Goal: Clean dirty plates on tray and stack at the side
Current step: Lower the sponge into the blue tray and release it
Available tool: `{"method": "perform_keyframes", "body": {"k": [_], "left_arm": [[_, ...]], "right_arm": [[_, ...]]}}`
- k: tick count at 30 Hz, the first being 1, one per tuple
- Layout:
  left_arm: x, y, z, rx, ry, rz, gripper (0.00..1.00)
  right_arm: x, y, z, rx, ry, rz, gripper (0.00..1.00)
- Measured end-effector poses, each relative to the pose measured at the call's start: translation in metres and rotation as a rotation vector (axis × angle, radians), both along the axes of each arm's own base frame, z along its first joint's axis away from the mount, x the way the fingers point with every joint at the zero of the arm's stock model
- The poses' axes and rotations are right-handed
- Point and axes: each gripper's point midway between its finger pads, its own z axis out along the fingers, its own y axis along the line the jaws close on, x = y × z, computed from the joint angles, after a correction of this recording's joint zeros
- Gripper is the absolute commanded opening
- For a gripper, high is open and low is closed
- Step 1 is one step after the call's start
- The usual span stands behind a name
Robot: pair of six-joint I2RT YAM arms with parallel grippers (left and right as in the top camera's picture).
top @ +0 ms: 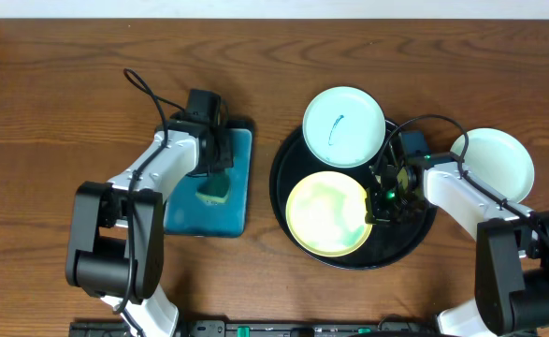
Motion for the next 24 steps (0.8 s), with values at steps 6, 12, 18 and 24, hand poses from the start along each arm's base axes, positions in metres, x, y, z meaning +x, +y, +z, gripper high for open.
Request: {"method": "perform_keyframes", "body": {"k": [6,12,18,24], "left_arm": [[0.001,0.007,0.014,-0.003,-0.017,0.018,0.53],[-0.022,0.01,0.024,0.002,0.049,0.02,0.51],[-0.039,0.007,0.021,-0.019,0.122,0.021,0.44],[-0.047,0.003,0.016,-0.039,0.148,0.013,0.4]], "right_arm": [[0.0,0.0,0.0,0.0,0.0,0.0,0.01],[0.0,0.0,0.0,0.0,0.0,0.0,0.01],[0.0,0.0,0.0,0.0,0.0,0.0,0.01],[0.0,0.0,0.0,0.0,0.0,0.0,0.01]]}}
